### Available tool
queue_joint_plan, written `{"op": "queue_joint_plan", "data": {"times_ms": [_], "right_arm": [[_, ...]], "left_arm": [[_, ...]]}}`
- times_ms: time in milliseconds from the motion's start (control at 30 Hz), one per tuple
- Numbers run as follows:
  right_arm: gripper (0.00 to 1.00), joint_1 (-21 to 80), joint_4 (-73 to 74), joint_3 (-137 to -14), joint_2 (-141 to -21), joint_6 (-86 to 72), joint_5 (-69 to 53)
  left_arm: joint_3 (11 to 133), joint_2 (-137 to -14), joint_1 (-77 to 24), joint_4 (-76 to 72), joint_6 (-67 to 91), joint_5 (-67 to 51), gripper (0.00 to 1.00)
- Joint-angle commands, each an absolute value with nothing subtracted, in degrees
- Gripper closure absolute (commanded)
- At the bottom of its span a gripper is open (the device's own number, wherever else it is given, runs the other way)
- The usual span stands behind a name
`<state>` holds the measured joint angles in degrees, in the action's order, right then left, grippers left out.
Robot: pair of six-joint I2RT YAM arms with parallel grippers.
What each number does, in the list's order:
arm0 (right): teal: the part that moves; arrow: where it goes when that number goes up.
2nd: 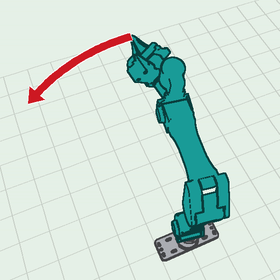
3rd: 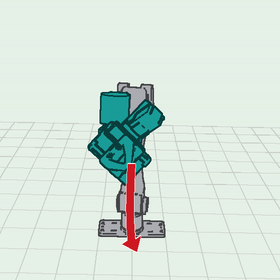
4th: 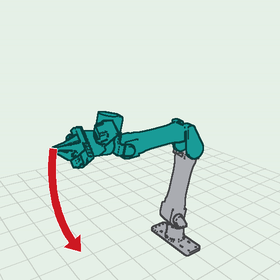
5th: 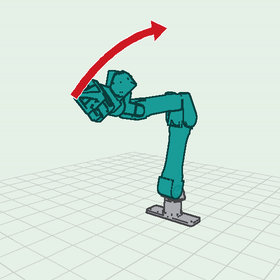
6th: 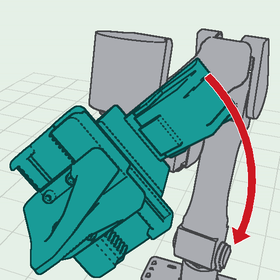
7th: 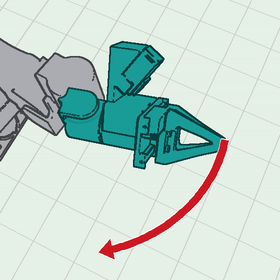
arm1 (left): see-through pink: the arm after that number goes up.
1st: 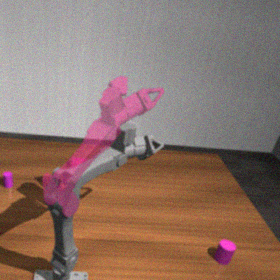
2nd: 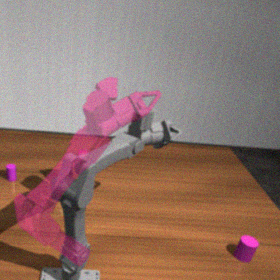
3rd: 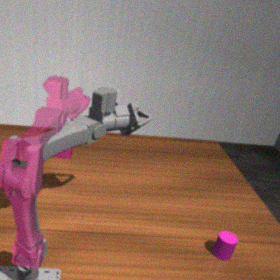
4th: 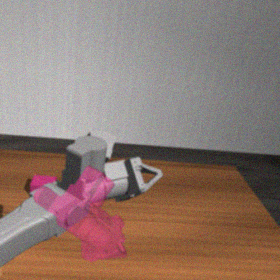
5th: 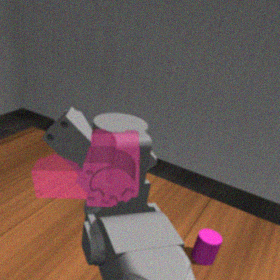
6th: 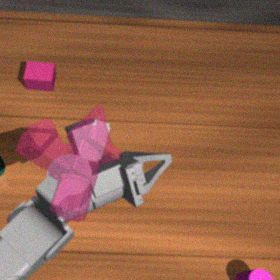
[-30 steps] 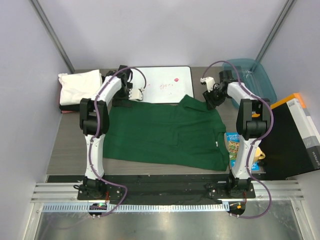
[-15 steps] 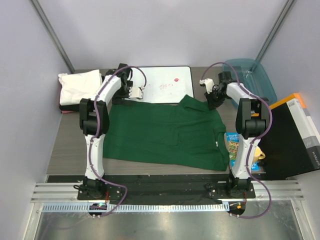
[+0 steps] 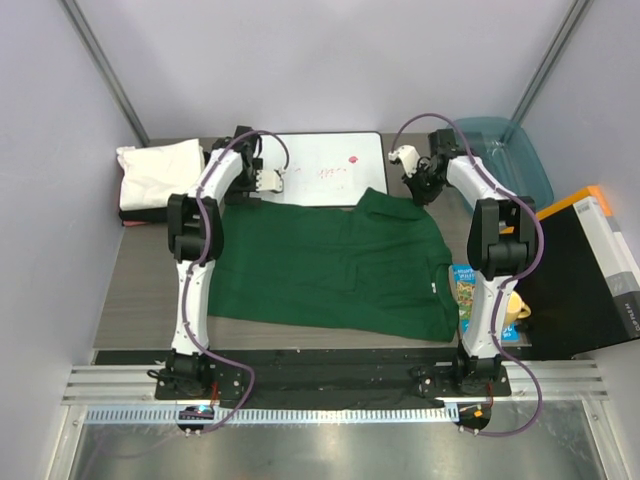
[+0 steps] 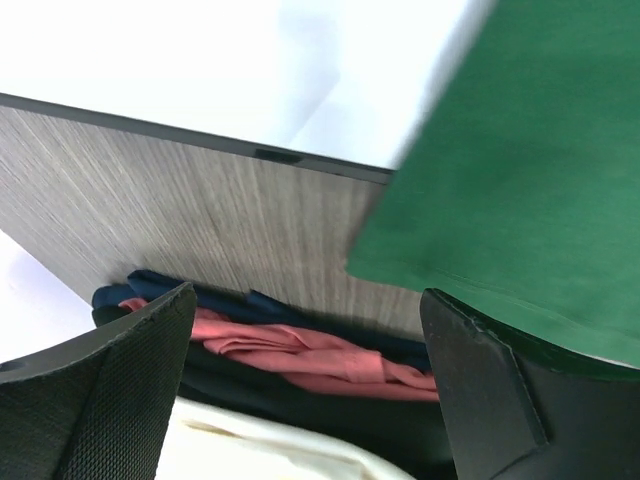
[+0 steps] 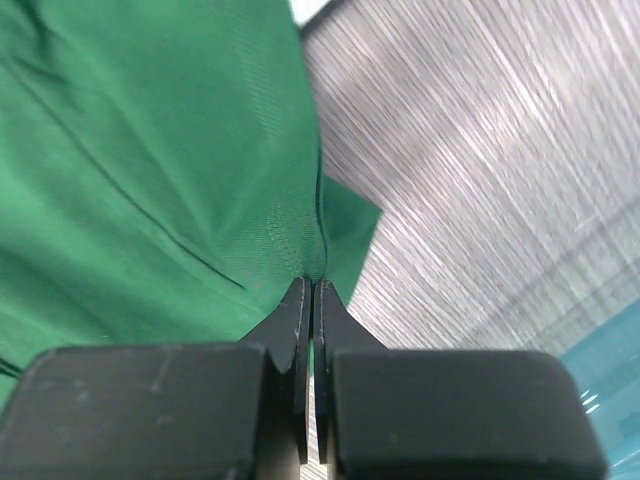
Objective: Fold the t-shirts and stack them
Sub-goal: Grap the side of the flattened tshirt furthest away from the robot with both arms
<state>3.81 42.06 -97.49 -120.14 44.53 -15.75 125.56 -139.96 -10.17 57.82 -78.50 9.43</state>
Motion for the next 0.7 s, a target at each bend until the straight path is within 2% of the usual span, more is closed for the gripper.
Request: {"op": "queue_joint_plan", "data": {"times_ms": [0, 400, 433, 500, 533, 600, 633, 667], "right_arm": [[0.99, 5.27, 43.77, -100.55, -115.23, 47.28, -14.94], [0.99, 7.29, 44.21, -105.81, -112.94, 47.99, -13.19], [0.99, 7.56, 44.21, -106.17, -112.77, 47.99, -12.92], [0.99, 7.91, 44.3, -107.13, -112.5, 47.99, -12.57], [0.99, 8.0, 44.3, -107.4, -112.41, 47.81, -12.48], [0.99, 8.35, 44.47, -108.28, -112.06, 47.64, -12.22], [0.99, 8.35, 44.56, -108.46, -111.97, 47.64, -12.22], [0.99, 8.52, 44.73, -108.54, -111.97, 47.72, -12.22]], "left_arm": [[131.04, -141.76, -9.14, 60.38, -79.8, 7.39, 0.06], [131.4, -144.4, -9.14, 68.29, -82.35, 0.79, 0.07], [131.31, -144.75, -9.14, 68.29, -82.18, 0.7, 0.15], [131.39, -145.37, -9.32, 68.12, -82.35, 1.05, 0.21], [131.4, -145.98, -9.23, 67.94, -82.44, 1.14, 0.29], [131.48, -146.42, -9.23, 67.41, -82.35, 1.4, 0.37], [131.48, -146.69, -9.23, 67.15, -82.35, 1.41, 0.49], [131.48, -146.78, -9.23, 66.97, -82.27, 1.41, 0.55]]}}
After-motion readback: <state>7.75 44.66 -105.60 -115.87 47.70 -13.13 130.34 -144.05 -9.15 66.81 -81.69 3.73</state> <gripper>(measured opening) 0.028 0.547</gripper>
